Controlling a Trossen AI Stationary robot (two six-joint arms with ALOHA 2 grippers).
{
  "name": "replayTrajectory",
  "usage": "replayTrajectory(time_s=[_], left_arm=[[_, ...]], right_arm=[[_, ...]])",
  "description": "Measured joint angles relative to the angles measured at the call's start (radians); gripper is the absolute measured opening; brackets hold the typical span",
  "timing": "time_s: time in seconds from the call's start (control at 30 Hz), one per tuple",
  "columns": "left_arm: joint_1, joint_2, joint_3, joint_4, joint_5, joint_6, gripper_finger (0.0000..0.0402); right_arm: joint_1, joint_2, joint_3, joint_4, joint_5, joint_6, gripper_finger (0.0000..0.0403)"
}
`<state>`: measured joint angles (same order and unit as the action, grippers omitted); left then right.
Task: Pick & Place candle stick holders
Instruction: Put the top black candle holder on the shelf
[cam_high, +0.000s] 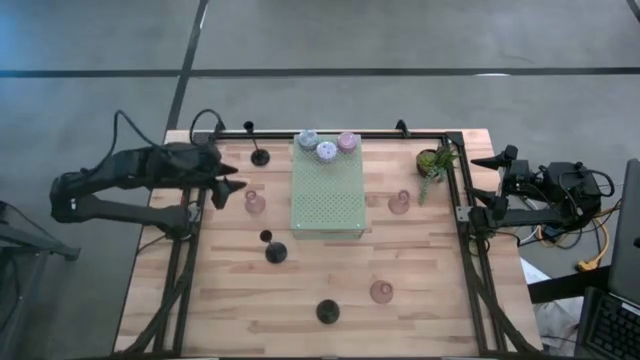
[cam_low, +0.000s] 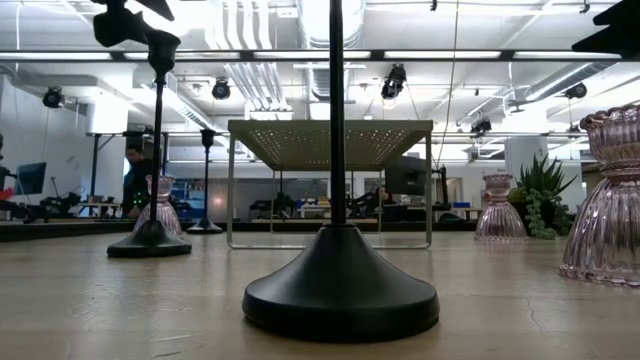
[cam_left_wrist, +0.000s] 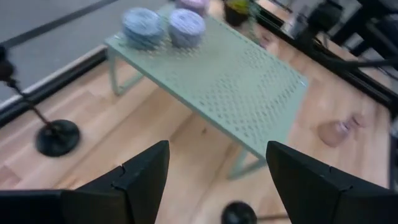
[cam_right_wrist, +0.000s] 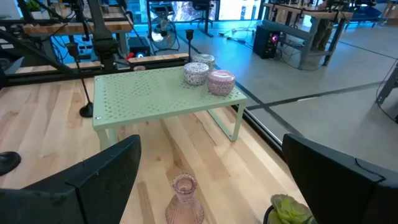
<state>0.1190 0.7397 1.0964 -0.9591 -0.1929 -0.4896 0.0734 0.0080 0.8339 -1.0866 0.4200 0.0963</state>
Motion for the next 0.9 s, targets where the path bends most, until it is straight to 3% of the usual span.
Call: replayTrajectory(time_s=[0.17,0.4,0.63,0.9], left_arm=[[-0.120,-0.030,-0.050,-0.024,-0.035,-0.049,0.0273],[-0.255,-0.044,-0.166,-0.050,-0.249,-0.217,0.0273],[-0.269,-0.034,-0.248,-0.039,-0.349,-0.263,0.0273],[-0.248,-0.020,-0.231,-0.036,-0.679,-0.267,0.0273]], right_arm=[[0.000,0.000,0.000,0.000,0.000,0.000,0.0384],[0.000,0.000,0.000,0.000,0.000,0.000,0.0384],[0.000,0.000,0.000,0.000,0.000,0.000,0.0384],[0.000,0.000,0.000,0.000,0.000,0.000,0.0384]])
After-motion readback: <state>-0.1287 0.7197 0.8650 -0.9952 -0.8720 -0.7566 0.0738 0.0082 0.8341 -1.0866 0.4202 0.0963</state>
